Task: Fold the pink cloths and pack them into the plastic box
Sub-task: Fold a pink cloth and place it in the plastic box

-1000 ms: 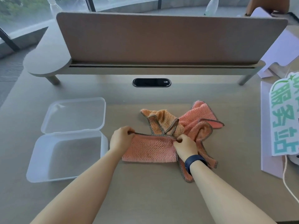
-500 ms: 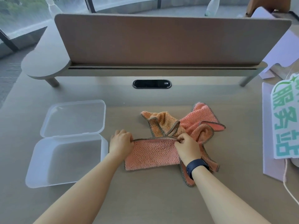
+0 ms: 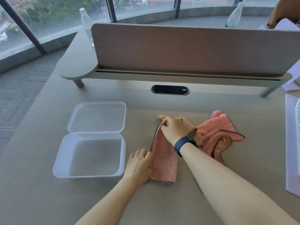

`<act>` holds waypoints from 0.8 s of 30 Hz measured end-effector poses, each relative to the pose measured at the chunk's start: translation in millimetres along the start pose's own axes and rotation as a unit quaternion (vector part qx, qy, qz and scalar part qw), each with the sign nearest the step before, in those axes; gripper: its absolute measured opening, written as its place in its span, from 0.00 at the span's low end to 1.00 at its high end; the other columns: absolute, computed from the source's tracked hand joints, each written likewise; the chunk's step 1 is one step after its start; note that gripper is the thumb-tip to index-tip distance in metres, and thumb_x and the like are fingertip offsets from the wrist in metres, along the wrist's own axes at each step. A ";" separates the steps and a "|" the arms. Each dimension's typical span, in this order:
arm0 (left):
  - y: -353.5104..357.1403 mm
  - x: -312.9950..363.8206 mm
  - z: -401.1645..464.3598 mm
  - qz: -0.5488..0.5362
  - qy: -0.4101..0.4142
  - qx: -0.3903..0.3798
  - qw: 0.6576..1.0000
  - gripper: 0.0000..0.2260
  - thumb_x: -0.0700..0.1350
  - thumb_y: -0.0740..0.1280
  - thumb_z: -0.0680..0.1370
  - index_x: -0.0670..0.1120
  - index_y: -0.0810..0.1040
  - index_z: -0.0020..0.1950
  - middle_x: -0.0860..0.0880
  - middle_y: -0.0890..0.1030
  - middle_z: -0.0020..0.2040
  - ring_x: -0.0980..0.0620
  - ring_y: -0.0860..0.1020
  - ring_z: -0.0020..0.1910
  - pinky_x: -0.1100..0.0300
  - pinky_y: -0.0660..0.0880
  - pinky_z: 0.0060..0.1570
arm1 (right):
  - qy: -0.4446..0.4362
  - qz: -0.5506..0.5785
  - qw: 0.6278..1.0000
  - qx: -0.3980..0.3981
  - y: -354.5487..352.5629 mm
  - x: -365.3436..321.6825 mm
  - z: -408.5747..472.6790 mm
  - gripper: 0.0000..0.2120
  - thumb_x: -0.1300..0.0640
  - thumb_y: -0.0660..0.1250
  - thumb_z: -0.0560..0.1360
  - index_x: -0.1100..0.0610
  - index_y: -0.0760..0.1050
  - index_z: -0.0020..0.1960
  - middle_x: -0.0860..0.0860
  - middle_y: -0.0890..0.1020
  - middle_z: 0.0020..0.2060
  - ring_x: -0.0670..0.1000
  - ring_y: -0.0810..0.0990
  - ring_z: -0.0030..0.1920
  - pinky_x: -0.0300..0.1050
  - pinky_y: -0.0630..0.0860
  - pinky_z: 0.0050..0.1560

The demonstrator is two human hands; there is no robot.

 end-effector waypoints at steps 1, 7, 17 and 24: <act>-1.1 5.0 -3.7 0.003 0.021 0.016 1.000 0.13 0.45 0.72 0.62 0.48 0.72 0.42 0.50 0.74 0.40 0.45 0.75 0.38 0.54 0.72 0.35 | 0.001 0.009 1.000 -0.010 9.2 -2.7 2.5 0.04 0.57 0.62 0.74 0.51 0.75 0.46 0.48 0.79 0.36 0.52 0.77 0.36 0.46 0.74 0.35; 2.3 19.2 -10.9 -0.015 0.111 0.029 0.993 0.22 0.44 0.72 0.60 0.52 0.77 0.54 0.52 0.78 0.61 0.48 0.76 0.58 0.54 0.75 0.51 | -0.020 0.045 0.991 -0.123 72.3 -12.3 -1.1 0.19 0.56 0.60 0.76 0.51 0.70 0.67 0.47 0.83 0.52 0.51 0.81 0.49 0.46 0.76 0.53; 9.0 4.9 -6.7 -0.062 0.096 -0.025 0.993 0.21 0.47 0.71 0.69 0.50 0.77 0.62 0.51 0.75 0.66 0.48 0.73 0.66 0.49 0.74 0.60 | -0.159 -0.012 0.986 -0.053 35.8 24.2 -54.8 0.11 0.69 0.61 0.73 0.58 0.80 0.48 0.52 0.83 0.46 0.54 0.79 0.49 0.48 0.76 0.49; 9.1 5.3 -1.7 -0.040 0.106 -0.028 0.993 0.21 0.47 0.72 0.68 0.50 0.78 0.61 0.50 0.76 0.65 0.47 0.73 0.65 0.49 0.73 0.59 | -0.321 -0.116 0.938 -0.059 35.4 33.8 -103.8 0.15 0.71 0.67 0.64 0.60 0.81 0.48 0.54 0.83 0.47 0.58 0.80 0.49 0.50 0.79 0.48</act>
Point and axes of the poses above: each hand's wrist, its own z-axis towards the middle knuckle, its own y-axis out of the palm, x = y × z, the point moved 10 cm from there along z, towards the middle knuckle
